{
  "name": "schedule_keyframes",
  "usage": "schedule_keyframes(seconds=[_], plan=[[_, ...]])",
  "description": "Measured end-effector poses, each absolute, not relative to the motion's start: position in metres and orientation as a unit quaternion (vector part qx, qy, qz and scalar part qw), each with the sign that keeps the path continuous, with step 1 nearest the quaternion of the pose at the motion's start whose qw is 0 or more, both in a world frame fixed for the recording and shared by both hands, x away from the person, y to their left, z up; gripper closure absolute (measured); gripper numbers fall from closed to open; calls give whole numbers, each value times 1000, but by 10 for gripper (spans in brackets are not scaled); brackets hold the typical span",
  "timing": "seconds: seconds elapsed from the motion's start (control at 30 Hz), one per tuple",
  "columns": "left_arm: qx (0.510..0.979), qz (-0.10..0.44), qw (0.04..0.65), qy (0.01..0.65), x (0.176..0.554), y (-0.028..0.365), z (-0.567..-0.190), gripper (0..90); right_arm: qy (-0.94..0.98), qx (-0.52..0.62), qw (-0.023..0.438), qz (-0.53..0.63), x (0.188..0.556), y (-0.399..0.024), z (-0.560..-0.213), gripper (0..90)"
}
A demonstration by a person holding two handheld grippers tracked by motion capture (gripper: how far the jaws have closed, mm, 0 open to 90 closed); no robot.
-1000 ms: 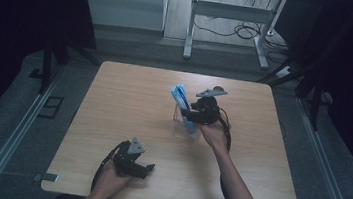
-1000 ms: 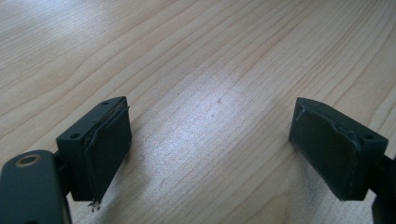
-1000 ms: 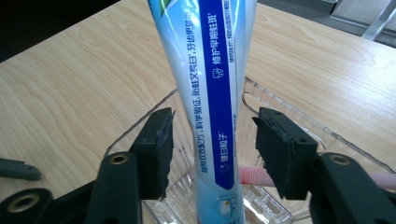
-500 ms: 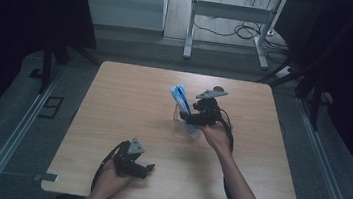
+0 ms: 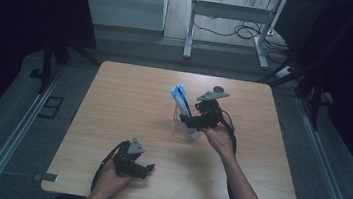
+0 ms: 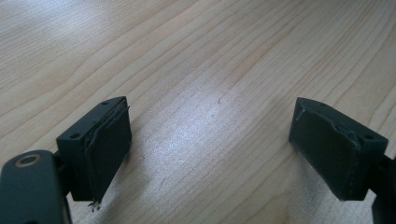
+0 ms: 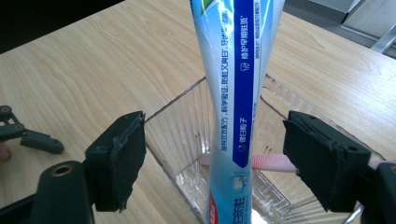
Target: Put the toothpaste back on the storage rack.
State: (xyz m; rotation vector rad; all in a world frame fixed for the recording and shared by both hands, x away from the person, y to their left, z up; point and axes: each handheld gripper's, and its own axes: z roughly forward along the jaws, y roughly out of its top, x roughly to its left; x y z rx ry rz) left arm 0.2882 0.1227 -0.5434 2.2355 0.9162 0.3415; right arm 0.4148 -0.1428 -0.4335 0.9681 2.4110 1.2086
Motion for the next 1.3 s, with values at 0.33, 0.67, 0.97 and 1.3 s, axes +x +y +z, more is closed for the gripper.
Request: schedule_keyframes(seconds=[0.33,0.67,0.97,1.3], plan=[[862,132,342,350,288,123,-543,130,837,324,139,417,406,-148,-430,171],[861,132,343,351,288,123,-543,130,840,318,136,417,395,-155,-425,138],[861,132,343,351,288,123,-543,130,846,318,131,408,388,-163,-428,127],[861,132,343,351,288,123,-543,131,848,314,135,406,378,-171,-431,112]])
